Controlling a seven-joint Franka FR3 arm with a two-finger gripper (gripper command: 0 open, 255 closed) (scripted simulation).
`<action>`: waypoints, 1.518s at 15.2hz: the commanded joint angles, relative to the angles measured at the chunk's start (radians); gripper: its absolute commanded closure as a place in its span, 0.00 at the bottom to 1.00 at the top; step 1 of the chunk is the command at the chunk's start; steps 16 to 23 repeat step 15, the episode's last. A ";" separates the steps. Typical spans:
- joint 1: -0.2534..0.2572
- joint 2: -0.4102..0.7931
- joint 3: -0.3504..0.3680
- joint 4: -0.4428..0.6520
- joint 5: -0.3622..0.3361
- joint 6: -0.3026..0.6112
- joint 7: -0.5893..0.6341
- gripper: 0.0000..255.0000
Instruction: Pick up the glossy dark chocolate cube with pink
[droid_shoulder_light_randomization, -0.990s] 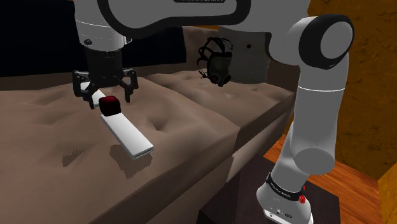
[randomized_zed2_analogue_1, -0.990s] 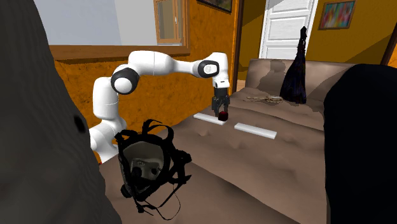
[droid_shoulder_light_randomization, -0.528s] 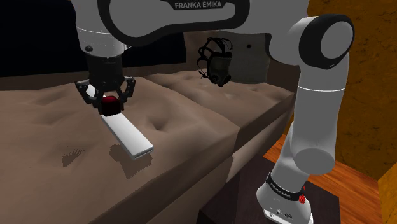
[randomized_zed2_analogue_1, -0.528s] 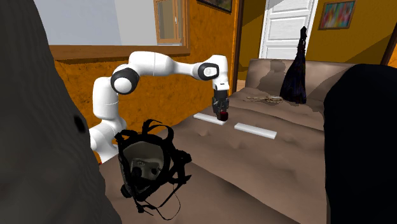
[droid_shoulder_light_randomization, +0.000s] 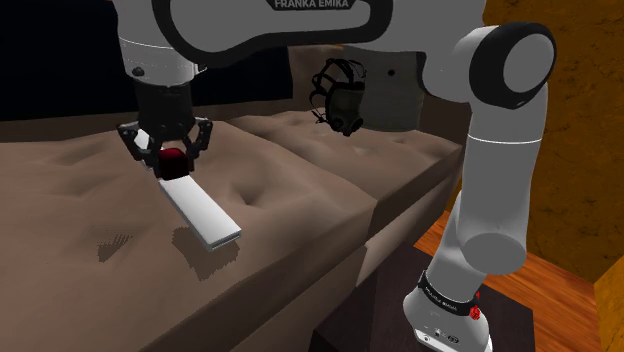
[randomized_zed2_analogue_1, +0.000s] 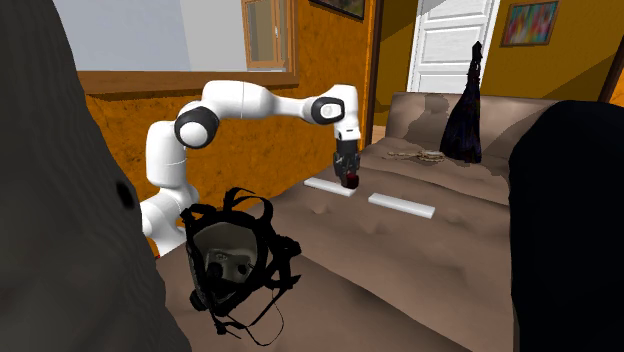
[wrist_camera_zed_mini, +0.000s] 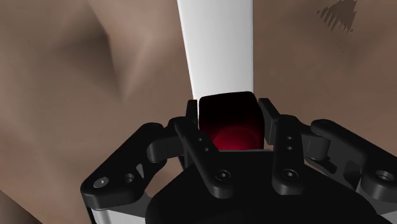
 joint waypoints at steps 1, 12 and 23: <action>0.002 0.000 0.001 0.024 0.001 -0.024 -0.003 1.00; 0.034 0.037 0.005 0.223 -0.017 -0.190 -0.013 1.00; 0.039 0.044 0.005 0.248 -0.021 -0.208 -0.013 1.00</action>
